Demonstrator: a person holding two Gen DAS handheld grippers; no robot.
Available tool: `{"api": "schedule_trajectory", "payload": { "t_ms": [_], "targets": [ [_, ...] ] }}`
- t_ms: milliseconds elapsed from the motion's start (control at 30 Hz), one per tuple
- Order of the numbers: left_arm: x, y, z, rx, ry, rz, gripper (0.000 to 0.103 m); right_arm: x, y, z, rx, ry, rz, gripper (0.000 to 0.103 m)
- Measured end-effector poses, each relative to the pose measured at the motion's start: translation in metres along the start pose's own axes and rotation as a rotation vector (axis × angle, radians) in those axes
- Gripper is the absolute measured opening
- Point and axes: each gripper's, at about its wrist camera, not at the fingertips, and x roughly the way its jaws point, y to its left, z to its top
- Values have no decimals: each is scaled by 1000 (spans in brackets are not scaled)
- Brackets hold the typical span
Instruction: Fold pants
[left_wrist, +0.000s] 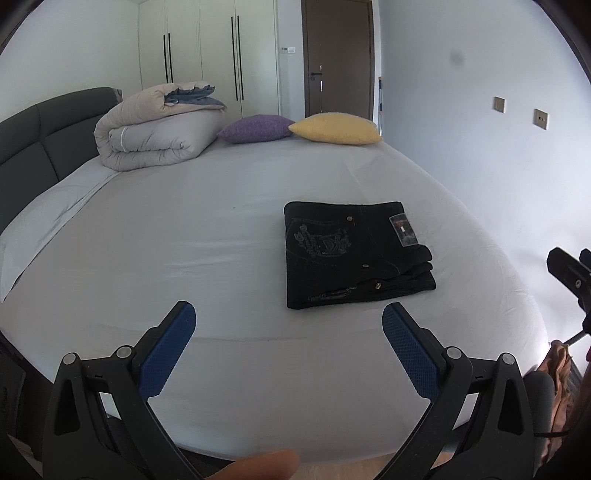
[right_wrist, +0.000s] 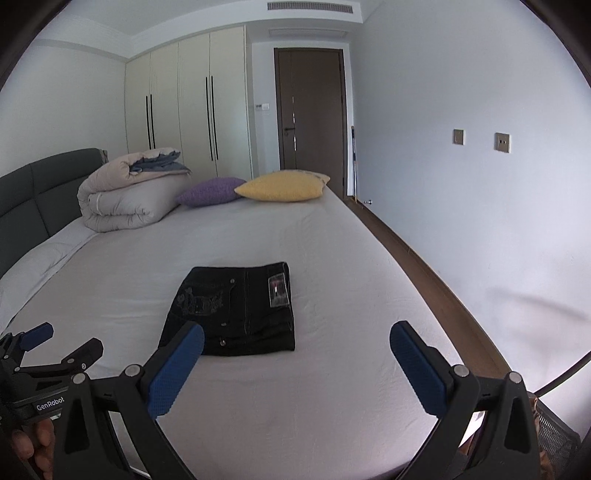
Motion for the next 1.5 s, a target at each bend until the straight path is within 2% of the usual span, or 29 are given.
{"api": "schedule_trajectory", "payload": {
  "t_ms": [200, 500, 1500],
  "targets": [
    [21, 8, -9, -15, 39, 7, 103, 22, 10, -21, -11, 110, 1, 103],
    [41, 12, -20, -28, 88, 7, 103, 35, 18, -33, -20, 175, 11, 103],
    [61, 11, -37, -33, 120, 4, 103, 40, 23, -35, -26, 208, 9, 103]
  ]
}}
